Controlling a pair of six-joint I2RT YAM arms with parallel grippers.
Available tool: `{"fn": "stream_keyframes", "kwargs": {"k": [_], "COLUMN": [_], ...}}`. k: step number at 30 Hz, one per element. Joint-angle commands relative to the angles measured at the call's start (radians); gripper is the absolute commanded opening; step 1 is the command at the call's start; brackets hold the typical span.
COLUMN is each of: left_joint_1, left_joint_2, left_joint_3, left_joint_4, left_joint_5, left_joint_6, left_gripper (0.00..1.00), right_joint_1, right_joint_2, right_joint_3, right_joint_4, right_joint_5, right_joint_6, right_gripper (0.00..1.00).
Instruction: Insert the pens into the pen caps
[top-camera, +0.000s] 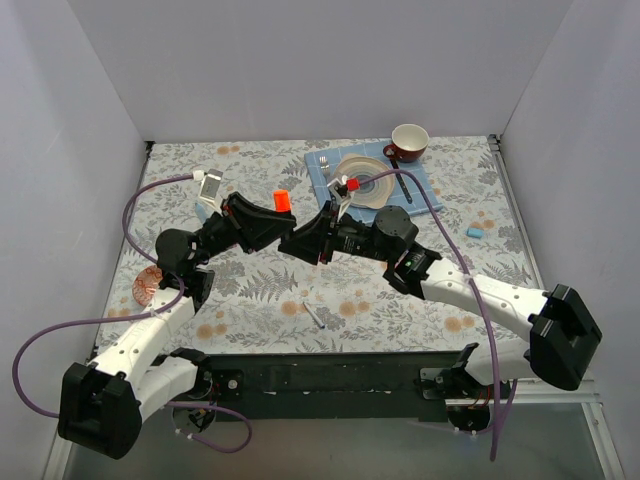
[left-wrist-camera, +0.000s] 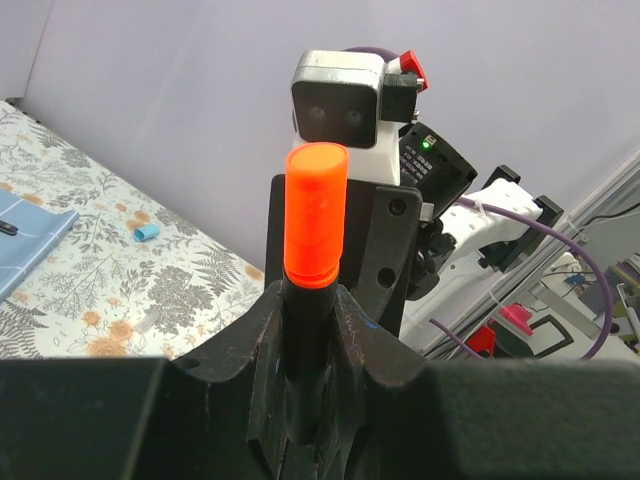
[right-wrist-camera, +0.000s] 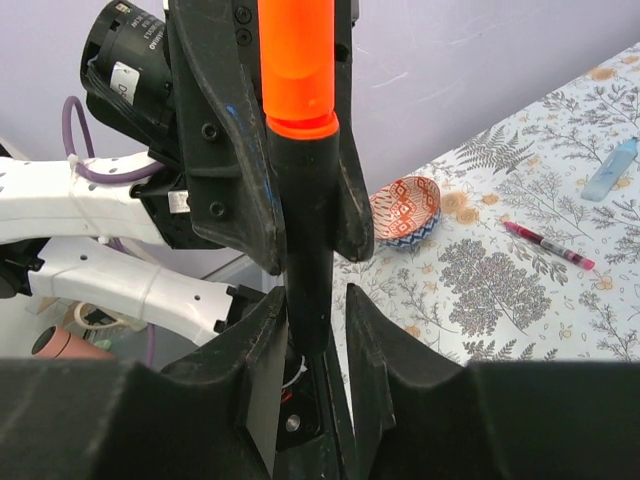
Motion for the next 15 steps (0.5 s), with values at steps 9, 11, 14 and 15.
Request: {"fn": "stream_keyframes", "kwargs": {"k": [9,11,14,15], "left_joint_1": [0.001,0.001,0.001,0.001], "left_joint_2": [-0.002,0.006,0.006,0.005], "left_joint_3": [-0.026,-0.025,-0.011,0.001], "left_joint_4": [0.056,0.065,0.033,0.018], "left_joint_5": [-0.01,-0.007,-0.005,-0.005], "left_joint_6": [-0.02,-0.028,-0.02,-0.01], "left_gripper": [0.0,0.0,0.08,0.13], "right_joint_1": [0.003,0.003,0.005,0.005], "right_joint_2": [0.034,0.037,0.036,0.033], "right_joint_3": [0.089,0.092,0.085,0.082], "right_joint_4": [0.09,0.089,0.084,0.084], "right_joint_5": [-0.006,-0.012,-0.029,-0.035], "right_joint_6": [-0.01,-0.01,-0.007,-0.005], "right_gripper": [0.23,0.05,0.01,0.01]}}
